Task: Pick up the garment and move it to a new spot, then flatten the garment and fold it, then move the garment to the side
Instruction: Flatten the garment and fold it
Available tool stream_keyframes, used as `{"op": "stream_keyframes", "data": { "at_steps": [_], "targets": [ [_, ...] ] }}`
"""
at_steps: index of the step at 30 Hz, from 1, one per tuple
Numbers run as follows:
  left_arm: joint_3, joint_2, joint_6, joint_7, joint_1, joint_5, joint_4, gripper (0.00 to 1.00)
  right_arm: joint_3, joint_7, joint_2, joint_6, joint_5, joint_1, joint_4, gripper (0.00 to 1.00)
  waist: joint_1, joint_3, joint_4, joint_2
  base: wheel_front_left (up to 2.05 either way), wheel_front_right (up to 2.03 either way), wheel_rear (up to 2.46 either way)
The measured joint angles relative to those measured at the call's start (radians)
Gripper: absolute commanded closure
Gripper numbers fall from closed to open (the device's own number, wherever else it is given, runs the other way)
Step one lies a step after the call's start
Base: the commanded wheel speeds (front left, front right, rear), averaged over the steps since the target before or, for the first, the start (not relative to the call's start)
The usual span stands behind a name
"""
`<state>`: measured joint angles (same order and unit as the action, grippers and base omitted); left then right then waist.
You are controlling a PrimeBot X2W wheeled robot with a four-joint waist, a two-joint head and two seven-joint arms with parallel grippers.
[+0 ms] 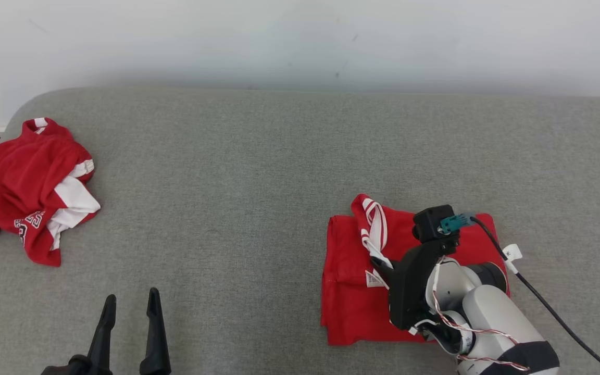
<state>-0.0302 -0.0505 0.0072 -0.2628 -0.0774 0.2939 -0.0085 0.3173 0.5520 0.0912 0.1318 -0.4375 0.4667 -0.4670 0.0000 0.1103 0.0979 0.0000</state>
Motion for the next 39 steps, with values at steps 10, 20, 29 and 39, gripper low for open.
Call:
{"op": "stream_keyframes", "data": {
  "at_steps": [10, 20, 29, 39],
  "targets": [
    [-0.008, 0.000, 0.001, 0.000, 0.007, 0.000, 0.011, 0.00, 0.048, -0.056, -0.029, 0.000, -0.062, 0.043, -0.111, 0.00, 0.0000, 0.003, 0.020, 0.0000, 0.00, 0.00, 0.00],
    [-0.006, 0.000, 0.009, 0.000, 0.002, -0.002, 0.018, 0.00, 0.030, -0.220, -0.032, 0.000, -0.232, 0.079, 0.013, 0.00, 0.0000, -0.030, -0.006, 0.0000, 0.00, 0.00, 0.00],
    [0.004, 0.000, 0.009, 0.000, -0.017, -0.004, 0.016, 0.00, -0.100, -0.391, 0.103, 0.000, -0.080, -0.014, 0.058, 0.00, 0.0000, -0.062, -0.036, 0.0000, 0.00, 0.00, 0.00],
    [-0.002, 0.000, 0.009, 0.000, -0.016, -0.002, 0.011, 0.00, -0.112, -0.433, 0.057, 0.000, 0.091, -0.143, 0.001, 1.00, 0.0000, -0.043, -0.044, 0.0000, 0.00, 0.00, 0.00]
  ]
}}
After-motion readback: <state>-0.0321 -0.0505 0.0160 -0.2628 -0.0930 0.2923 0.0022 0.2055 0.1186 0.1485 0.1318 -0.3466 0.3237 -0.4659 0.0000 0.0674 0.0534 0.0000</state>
